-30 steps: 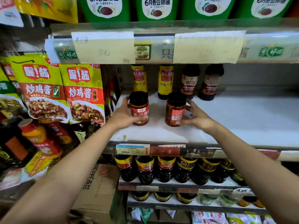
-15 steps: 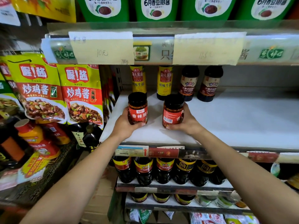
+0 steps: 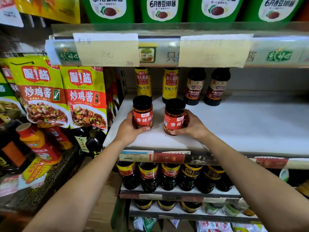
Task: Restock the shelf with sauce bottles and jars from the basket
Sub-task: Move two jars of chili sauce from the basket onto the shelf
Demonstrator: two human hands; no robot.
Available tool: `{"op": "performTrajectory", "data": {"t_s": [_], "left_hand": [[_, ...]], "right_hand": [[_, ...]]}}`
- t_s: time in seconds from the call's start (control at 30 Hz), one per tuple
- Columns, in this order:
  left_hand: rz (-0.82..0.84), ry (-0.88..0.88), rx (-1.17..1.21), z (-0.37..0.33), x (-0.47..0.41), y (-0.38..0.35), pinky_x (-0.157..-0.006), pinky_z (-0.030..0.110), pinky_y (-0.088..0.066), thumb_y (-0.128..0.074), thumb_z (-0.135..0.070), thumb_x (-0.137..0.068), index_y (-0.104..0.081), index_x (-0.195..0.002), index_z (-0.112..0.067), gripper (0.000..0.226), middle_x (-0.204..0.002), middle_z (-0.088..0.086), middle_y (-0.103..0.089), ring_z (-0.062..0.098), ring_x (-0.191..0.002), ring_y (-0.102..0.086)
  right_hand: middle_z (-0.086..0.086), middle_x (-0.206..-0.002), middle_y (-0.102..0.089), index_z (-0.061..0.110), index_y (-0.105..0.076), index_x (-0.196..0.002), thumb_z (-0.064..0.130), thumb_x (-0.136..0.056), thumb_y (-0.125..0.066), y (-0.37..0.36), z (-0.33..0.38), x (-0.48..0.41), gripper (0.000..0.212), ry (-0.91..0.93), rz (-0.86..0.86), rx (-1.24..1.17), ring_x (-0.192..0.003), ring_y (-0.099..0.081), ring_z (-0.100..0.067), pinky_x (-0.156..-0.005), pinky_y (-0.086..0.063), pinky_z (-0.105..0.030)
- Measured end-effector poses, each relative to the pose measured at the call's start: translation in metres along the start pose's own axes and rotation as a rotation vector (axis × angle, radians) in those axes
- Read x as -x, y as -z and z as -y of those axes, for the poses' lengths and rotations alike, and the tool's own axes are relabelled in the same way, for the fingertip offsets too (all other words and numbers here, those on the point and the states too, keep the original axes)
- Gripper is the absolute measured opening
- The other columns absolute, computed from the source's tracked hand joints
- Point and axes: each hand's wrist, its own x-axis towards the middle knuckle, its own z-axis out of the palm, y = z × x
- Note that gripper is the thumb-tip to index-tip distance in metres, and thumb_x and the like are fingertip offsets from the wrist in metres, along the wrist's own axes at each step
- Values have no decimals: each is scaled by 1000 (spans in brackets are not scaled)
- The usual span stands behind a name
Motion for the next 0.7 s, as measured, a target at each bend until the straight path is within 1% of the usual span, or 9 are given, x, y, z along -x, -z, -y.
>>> {"op": "performTrajectory", "data": {"t_s": [0.07,0.17,0.2,0.3,0.37,0.5,0.6,0.63,0.7], "left_hand": [[-2,1,5,0,0,0,-91,27,-40,-77,-26,-70,-32,-136,-20,80,-130,6,-55,23,-115,-54],[-1,2,10,-1,0,0,-90,27,-39,-77,-26,-70,-33,-135,-21,79,-130,5,-55,23,-115,-53],[-1,2,10,-1,0,0,-90,27,-39,-77,-26,-70,-34,-135,-20,79,-130,5,-55,23,-115,-53],[-4,9,10,0,-1,0,-91,28,-39,-78,-26,-69,-34,-134,-20,79,-130,6,-55,24,-116,-53],[-9,20,21,0,-2,0,-92,28,-40,-79,-26,-67,-36,-134,-20,80,-130,5,-55,23,-116,-53],[-12,45,22,-2,-9,3,-93,29,-41,-81,-25,-64,-41,-131,-21,78,-128,5,-57,22,-113,-55],[-38,66,42,-4,-17,2,-90,28,-40,-80,-20,-65,-43,-128,-19,73,-126,5,-58,20,-110,-54],[-50,79,68,-5,-20,1,-92,31,-41,-80,-18,-66,-43,-128,-17,72,-126,6,-57,22,-112,-53],[-59,101,127,-6,-27,0,-100,40,-41,-80,-11,-66,-41,-126,-10,72,-128,12,-55,29,-117,-52]], "right_hand": [[-1,-122,-57,18,-43,-125,19,-54,-88,-2,0,1,84,-11,-81,75,-108,-54,-15,-93,-43,-29],[-5,-118,-59,17,-46,-116,23,-52,-88,-12,0,3,77,28,-219,109,-101,-56,-16,-87,-44,-29],[-5,-118,-58,17,-46,-116,24,-53,-88,-12,-1,4,76,38,-229,107,-101,-56,-16,-86,-44,-29],[-4,-124,-56,19,-41,-123,24,-56,-87,-4,-3,6,82,19,-127,91,-112,-54,-19,-96,-45,-36],[-3,-125,-57,21,-40,-126,24,-57,-86,0,-5,7,83,2,-97,121,-115,-54,-19,-101,-43,-39],[-1,-126,-57,23,-40,-128,28,-56,-87,-4,-4,-1,86,-28,-147,144,-115,-54,-19,-100,-43,-36],[0,-125,-57,21,-39,-127,29,-57,-86,-7,-1,-14,85,-42,-181,144,-114,-54,-18,-92,-41,-27],[0,-124,-57,21,-40,-126,29,-56,-86,-9,0,-18,84,-46,-191,140,-112,-54,-17,-88,-40,-25],[0,-123,-58,20,-41,-123,28,-56,-86,-12,0,-26,81,-50,-204,120,-108,-54,-16,-87,-39,-24]]}}
